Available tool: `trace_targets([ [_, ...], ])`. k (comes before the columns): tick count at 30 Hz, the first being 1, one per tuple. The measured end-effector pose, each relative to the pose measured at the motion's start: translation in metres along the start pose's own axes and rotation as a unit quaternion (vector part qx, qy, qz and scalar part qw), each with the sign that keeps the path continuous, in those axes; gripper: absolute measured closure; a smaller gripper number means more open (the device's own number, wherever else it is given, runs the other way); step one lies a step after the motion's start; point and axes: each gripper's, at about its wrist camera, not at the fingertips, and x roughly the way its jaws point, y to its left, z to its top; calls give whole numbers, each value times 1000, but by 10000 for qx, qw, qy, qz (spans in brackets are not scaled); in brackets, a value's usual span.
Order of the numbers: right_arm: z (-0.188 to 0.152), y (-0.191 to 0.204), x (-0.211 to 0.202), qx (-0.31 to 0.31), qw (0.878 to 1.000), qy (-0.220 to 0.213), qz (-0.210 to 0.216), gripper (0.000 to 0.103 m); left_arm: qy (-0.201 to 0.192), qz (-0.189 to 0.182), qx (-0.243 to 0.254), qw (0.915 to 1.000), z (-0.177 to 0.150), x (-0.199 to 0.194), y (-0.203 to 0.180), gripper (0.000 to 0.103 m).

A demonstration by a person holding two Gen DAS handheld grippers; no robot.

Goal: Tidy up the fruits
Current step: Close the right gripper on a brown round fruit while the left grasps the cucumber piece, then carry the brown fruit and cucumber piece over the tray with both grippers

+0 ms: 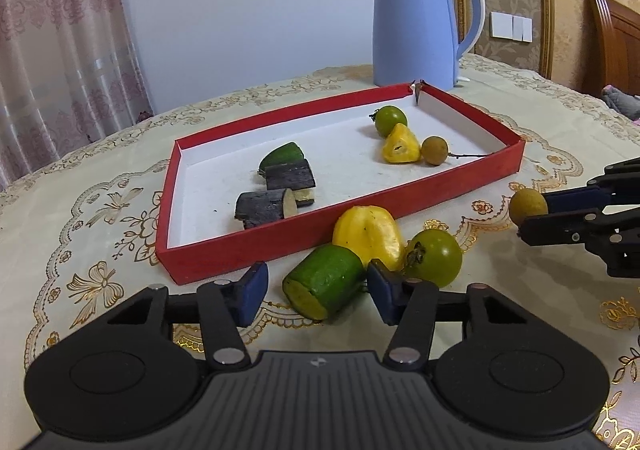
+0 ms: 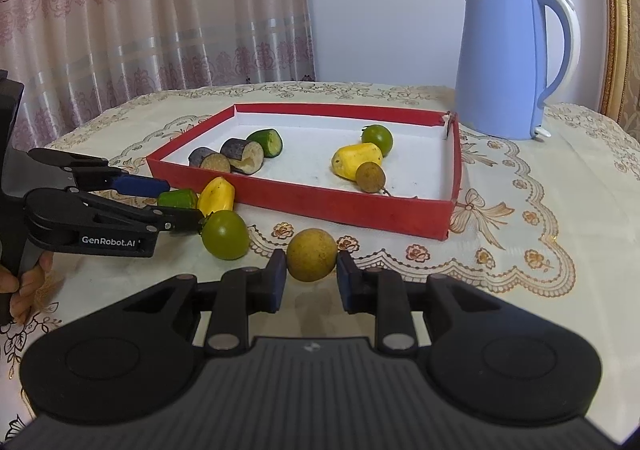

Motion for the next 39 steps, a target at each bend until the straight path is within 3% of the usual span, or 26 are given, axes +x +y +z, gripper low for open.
trace_targets([
  [2,0,0,0,-2,10000,0,-1,78,-4,-95,-27,10000,0,0,0,58],
  [16,5,-3,-6,-32,9999,-134,-27,78,-358,-126,-68,9993,-1,-31,4,59],
  [24,41,-17,4,-113,9992,-361,-163,78,-757,-101,-103,9970,18,-55,5,59],
  [32,70,-35,48,-124,9990,-225,-361,78,-896,-59,-149,9958,52,-26,-9,59],
  [39,72,-65,87,293,9982,15,-527,78,-717,29,-118,9974,66,5,-20,59],
])
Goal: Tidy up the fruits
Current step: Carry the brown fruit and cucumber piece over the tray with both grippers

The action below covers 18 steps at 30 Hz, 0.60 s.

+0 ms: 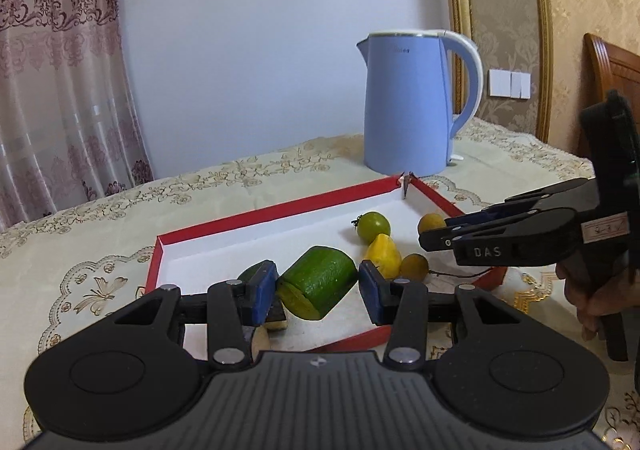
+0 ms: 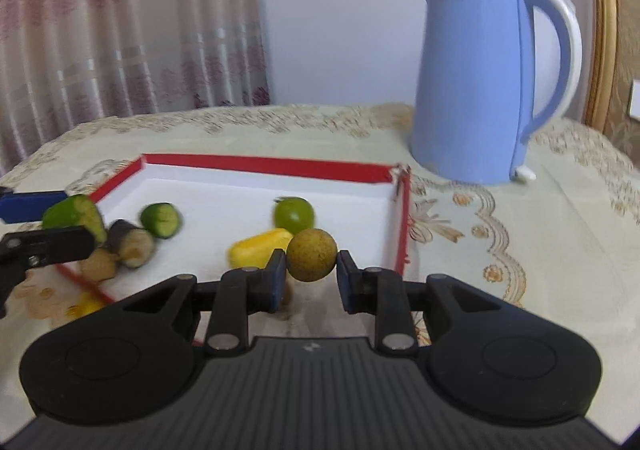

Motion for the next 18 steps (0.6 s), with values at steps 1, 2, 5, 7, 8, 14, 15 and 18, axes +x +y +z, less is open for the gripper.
trace_targets([
  [1,-1,0,4,-1,10000,48,-16,78,36,32,-3,10000,0,4,0,59],
  [2,-3,0,8,-20,10000,75,-46,78,75,46,-12,10000,0,7,0,59],
  [5,-10,0,11,-112,9998,48,-137,78,181,90,-72,9998,0,17,0,59],
  [7,-12,0,10,-136,9998,-10,-148,78,244,96,-75,9996,1,24,-1,59],
  [8,-13,1,9,-167,9997,-39,-175,78,271,98,-63,9996,1,27,-3,59],
  [14,-22,5,1,-278,9988,-292,-279,78,314,126,43,9994,4,35,-10,59],
  [15,-22,6,1,-299,9987,-294,-278,78,337,137,51,9993,3,37,-11,59],
  [18,-22,4,1,-253,9988,-307,-270,78,392,167,87,9991,3,41,-15,59],
])
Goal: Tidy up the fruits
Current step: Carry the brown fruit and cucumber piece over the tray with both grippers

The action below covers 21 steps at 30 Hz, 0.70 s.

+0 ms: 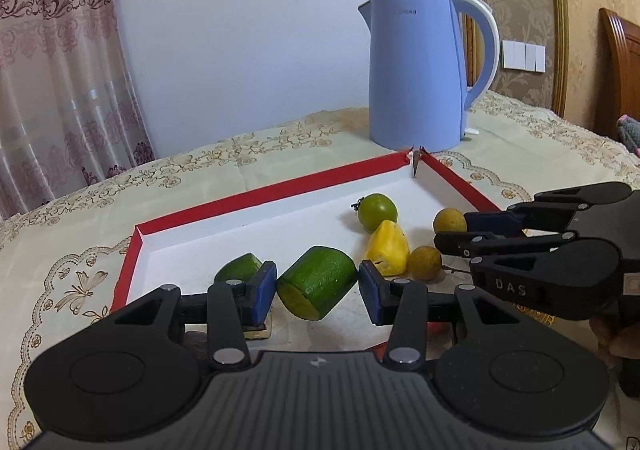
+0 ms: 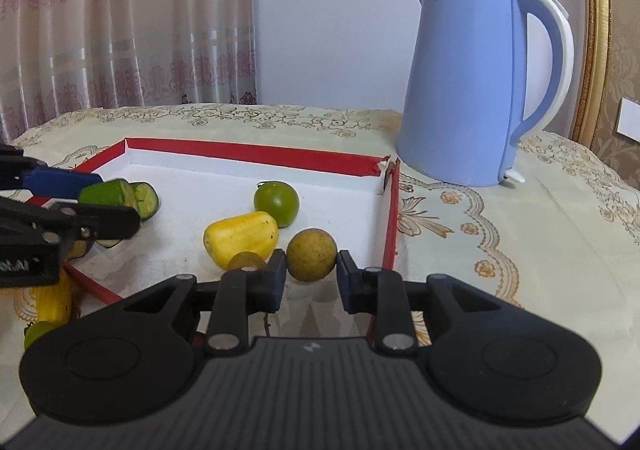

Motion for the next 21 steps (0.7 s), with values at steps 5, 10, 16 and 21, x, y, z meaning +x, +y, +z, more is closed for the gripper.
trace_targets([
  [5,0,2,1,-44,10000,19,-31,76,23,61,58,10000,2,3,-4,59],
  [10,0,2,-2,20,10000,-55,-59,53,45,125,86,9999,3,5,-6,59],
  [16,-1,-5,-13,217,9986,-435,199,31,72,143,133,9998,3,6,-9,59],
  [21,0,-15,-21,495,9958,-766,-89,4,95,170,122,9997,4,9,-9,59],
])
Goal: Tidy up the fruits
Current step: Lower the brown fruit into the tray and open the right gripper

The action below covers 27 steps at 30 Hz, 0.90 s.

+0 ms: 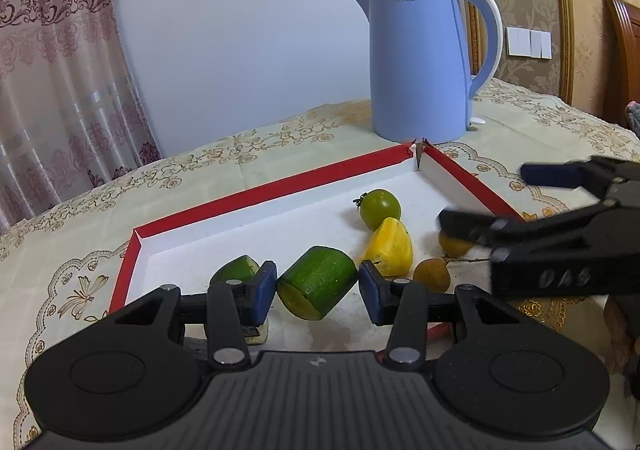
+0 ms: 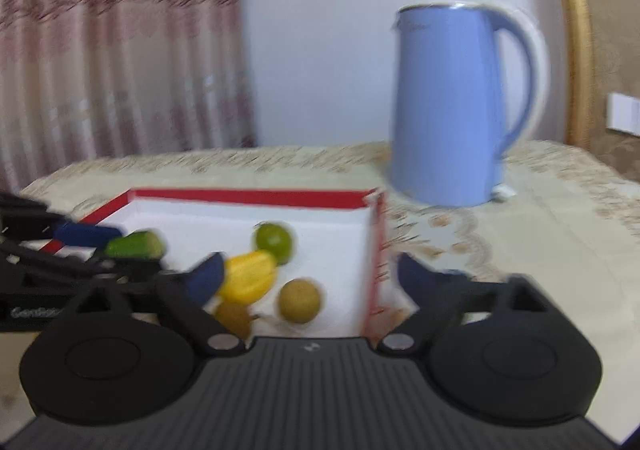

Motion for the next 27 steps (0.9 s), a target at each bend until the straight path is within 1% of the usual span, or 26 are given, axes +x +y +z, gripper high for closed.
trace_targets([
  [5,2,-18,-4,430,9986,-240,-167,0,28,19,16,10000,0,3,-1,59],
  [11,2,-33,0,825,9961,-208,-252,0,173,71,-16,9998,-4,14,0,59],
  [17,1,-34,0,856,9959,-181,-216,0,323,92,-63,9994,-8,26,2,59],
  [27,0,-33,3,852,9962,-41,-164,0,315,153,-58,9994,-7,29,0,57],
])
